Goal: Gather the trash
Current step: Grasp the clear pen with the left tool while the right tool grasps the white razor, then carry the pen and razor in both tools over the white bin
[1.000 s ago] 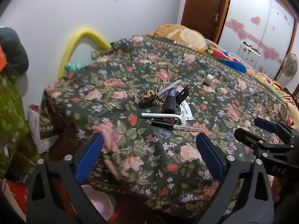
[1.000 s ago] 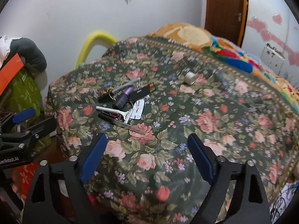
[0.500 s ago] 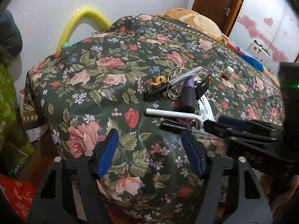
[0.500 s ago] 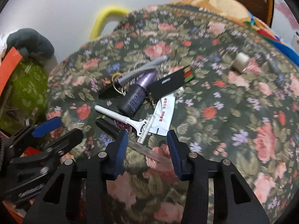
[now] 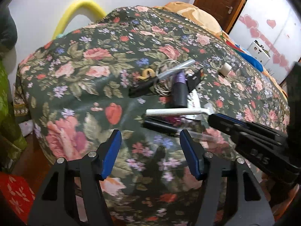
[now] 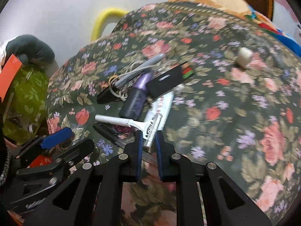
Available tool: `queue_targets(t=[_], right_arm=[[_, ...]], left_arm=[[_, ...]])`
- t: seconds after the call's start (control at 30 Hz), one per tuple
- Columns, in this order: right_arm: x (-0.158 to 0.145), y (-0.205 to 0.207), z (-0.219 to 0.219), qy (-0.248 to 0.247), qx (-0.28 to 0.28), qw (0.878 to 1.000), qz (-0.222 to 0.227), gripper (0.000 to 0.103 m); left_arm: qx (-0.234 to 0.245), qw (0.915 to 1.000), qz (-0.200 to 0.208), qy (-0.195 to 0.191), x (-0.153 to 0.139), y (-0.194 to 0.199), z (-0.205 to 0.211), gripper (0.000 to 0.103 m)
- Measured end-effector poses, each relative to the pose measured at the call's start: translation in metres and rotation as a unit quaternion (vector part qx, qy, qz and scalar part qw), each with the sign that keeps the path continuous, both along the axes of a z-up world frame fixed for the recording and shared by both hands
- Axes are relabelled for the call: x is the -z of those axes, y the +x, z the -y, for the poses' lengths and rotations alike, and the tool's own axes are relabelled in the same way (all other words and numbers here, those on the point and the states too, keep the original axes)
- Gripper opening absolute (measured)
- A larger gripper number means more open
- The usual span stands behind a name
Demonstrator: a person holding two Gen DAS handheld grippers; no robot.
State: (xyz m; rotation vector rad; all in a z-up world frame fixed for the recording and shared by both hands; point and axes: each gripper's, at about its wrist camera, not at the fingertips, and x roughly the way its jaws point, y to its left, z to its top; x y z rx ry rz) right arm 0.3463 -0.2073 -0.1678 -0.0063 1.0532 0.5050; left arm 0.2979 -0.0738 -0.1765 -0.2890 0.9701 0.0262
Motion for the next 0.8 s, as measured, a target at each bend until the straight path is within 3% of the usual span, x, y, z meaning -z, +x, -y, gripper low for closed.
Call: queue_targets(t=[0.27,0.4,0.57,0.67,0.8], right_arm=[[-0.016,-0.011,0.067,-0.039,0.082,0.995,0.039,0.012],[-0.007,-0.014,0.095,-0.055,0.102,0.993,0.027,0.012],[0.0,-0.017,0.103,-0.069,0.093,0.993,0.017,0.012],[0.004,-0.019,0.108,-0.072,0.078,0.994,0.002,0.012],[0.006,-0.032,0.115,-0.057,0.056,0.997,-0.021,0.012]], left_arm=[[-0.051,0.9979,-0.033,-0.021,0.01,0.021,0.028,0.063],[-0.095,0.9946,-0.032,0.029,0.012,0.027,0.045,0.064],[-0.085,0.9911,-0.038,0.096,0.019,0.031,0.062,0.063],[-0.061,0.9901,-0.036,0.122,0.02,0.024,0.065,0.052],[-0.027,0.9938,-0.031,0.103,0.018,0.008,0.054,0.032]])
